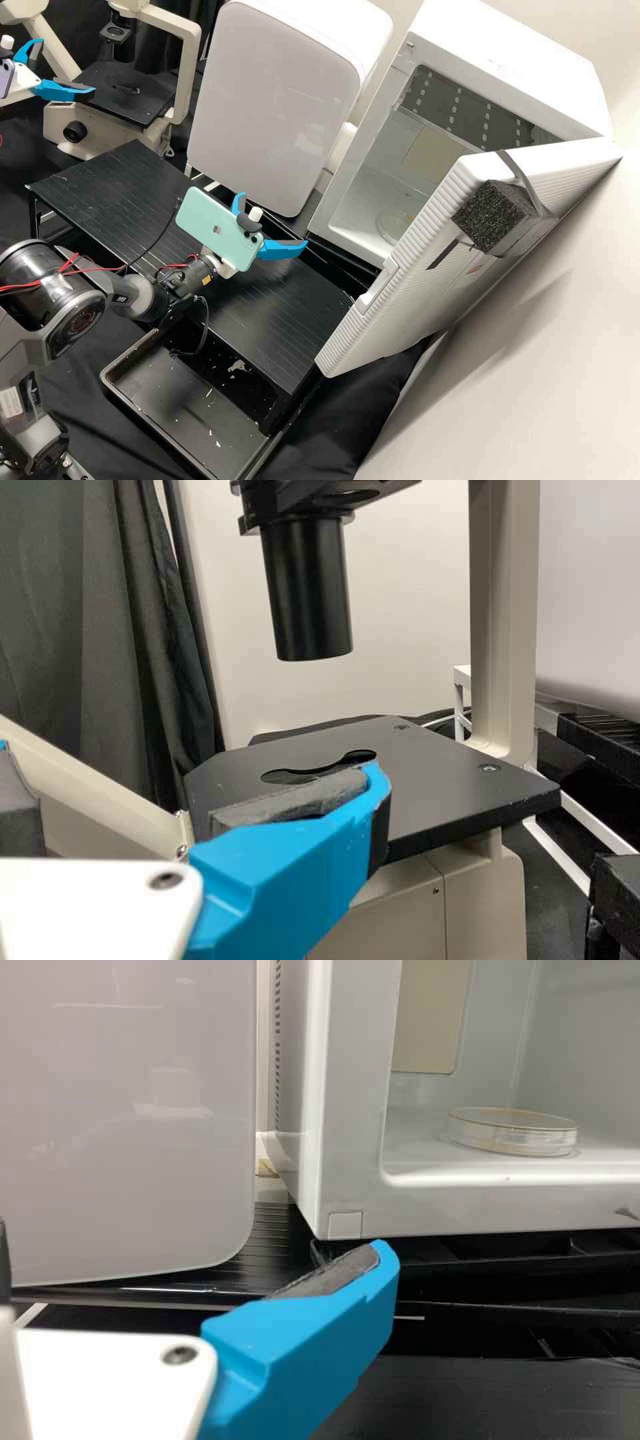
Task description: Take the petri dish out of the incubator
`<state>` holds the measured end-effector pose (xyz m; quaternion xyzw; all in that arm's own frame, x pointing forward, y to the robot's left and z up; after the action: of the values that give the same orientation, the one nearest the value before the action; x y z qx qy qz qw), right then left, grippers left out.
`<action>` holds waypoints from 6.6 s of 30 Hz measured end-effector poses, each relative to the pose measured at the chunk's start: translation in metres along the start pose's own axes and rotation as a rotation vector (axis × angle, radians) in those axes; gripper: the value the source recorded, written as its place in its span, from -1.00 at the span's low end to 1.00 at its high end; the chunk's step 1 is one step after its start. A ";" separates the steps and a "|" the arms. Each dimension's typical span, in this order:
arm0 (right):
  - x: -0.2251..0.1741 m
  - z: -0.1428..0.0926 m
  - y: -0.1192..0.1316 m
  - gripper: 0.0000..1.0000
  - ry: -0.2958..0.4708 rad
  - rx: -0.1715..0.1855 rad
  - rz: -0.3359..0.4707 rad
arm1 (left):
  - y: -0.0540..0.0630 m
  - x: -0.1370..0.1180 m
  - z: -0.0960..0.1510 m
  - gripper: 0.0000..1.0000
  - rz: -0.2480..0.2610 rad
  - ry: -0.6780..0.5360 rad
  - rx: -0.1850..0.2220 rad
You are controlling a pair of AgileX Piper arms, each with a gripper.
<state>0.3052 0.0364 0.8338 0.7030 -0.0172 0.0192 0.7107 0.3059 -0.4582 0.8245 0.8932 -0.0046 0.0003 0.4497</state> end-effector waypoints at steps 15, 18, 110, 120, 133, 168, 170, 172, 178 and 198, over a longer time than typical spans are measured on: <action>-0.001 0.009 0.008 1.00 -0.021 0.005 0.021 | 0.000 0.000 0.000 1.00 0.000 0.000 0.000; -0.002 0.018 0.017 1.00 -0.043 0.028 0.049 | 0.000 0.000 0.000 1.00 0.000 0.000 0.000; 0.158 0.068 0.110 1.00 -0.189 -0.061 0.175 | 0.000 0.000 0.000 1.00 0.000 0.000 0.000; 0.163 0.065 0.108 1.00 -0.181 -0.087 0.170 | 0.000 0.000 0.000 1.00 0.000 0.000 0.000; 0.173 0.071 0.104 1.00 -0.210 -0.088 0.116 | 0.000 0.000 0.000 1.00 0.000 0.000 0.000; 0.173 0.070 0.110 1.00 -0.310 -0.006 0.078 | 0.000 0.000 0.000 1.00 0.000 0.000 0.000; 0.173 0.069 0.110 1.00 -0.303 0.003 0.070 | 0.000 0.000 0.000 1.00 0.000 0.000 0.000; 0.174 0.068 0.108 1.00 -0.288 0.011 0.055 | 0.000 0.000 0.000 1.00 0.000 0.000 0.000; 0.175 0.065 0.105 -1.00 -0.258 0.026 0.020 | 0.000 0.000 0.000 1.00 0.000 0.000 0.000; 0.174 0.066 0.105 -1.00 -0.261 0.037 0.017 | 0.000 0.000 0.000 1.00 0.000 0.000 0.000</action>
<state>0.4742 -0.0276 0.9481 0.7122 -0.1153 -0.0663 0.6892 0.3059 -0.4582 0.8245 0.8932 -0.0046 0.0003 0.4497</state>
